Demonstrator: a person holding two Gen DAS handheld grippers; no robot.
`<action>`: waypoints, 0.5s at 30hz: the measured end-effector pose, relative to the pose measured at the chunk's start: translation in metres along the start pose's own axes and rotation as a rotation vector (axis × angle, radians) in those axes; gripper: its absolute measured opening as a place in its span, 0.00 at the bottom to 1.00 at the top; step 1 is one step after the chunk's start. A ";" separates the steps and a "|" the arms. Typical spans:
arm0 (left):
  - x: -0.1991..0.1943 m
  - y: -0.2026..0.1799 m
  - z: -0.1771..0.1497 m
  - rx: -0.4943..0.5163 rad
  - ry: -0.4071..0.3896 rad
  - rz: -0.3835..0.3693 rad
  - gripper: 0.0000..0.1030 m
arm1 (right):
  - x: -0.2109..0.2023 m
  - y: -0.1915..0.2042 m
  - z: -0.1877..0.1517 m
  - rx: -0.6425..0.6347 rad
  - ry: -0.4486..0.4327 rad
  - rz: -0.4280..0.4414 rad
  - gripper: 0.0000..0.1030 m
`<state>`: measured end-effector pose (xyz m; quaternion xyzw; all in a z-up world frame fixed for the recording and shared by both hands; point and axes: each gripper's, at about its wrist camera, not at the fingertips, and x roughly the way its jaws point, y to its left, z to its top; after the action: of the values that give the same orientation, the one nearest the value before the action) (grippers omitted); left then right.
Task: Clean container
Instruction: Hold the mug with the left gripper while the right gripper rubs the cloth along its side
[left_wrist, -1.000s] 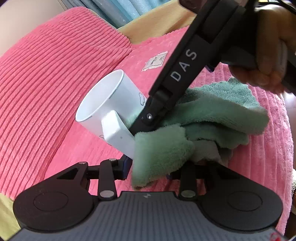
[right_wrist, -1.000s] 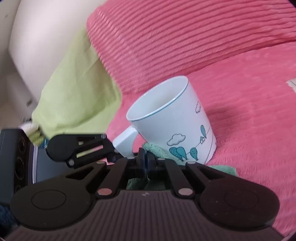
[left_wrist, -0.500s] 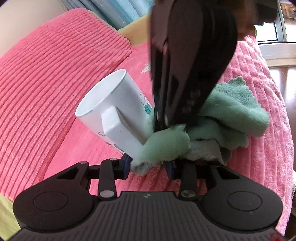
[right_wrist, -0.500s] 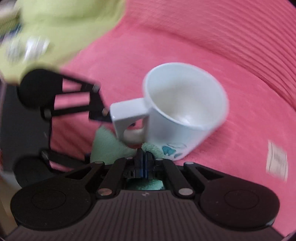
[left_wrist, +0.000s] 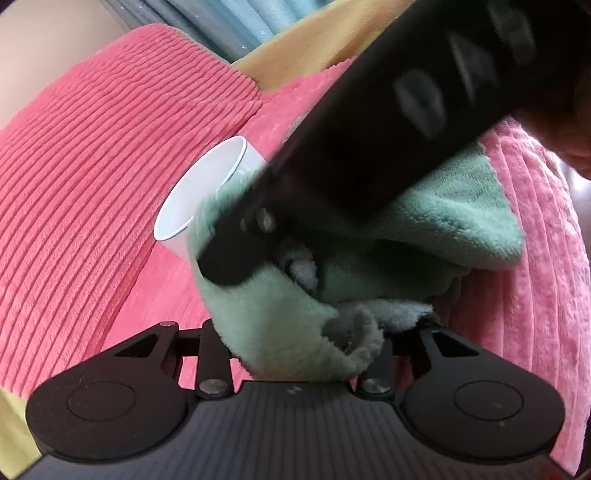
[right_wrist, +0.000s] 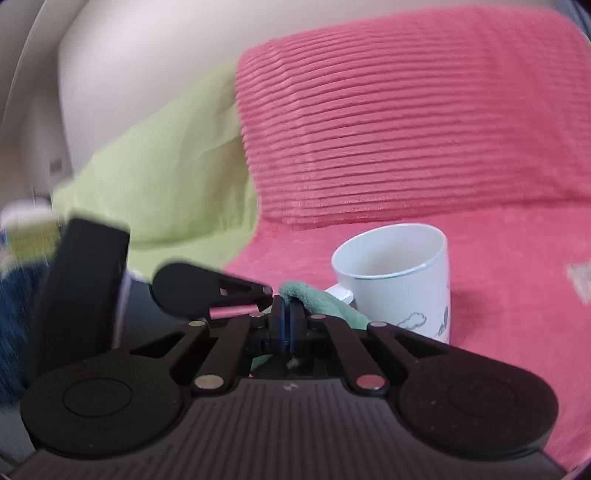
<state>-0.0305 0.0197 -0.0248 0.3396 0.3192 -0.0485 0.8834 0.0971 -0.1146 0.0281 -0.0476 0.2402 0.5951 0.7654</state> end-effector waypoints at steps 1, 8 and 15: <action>-0.003 -0.002 0.000 0.007 0.000 0.000 0.42 | 0.005 0.000 -0.002 -0.005 0.030 -0.015 0.00; -0.003 0.003 -0.004 0.079 -0.003 0.005 0.41 | 0.035 -0.021 -0.020 0.122 0.169 -0.017 0.00; -0.025 -0.011 -0.011 0.126 -0.013 -0.021 0.46 | 0.036 -0.056 -0.020 0.424 0.275 0.014 0.00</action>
<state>-0.0588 0.0152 -0.0223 0.3909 0.3135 -0.0799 0.8617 0.1497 -0.1055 -0.0165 0.0353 0.4618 0.5248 0.7142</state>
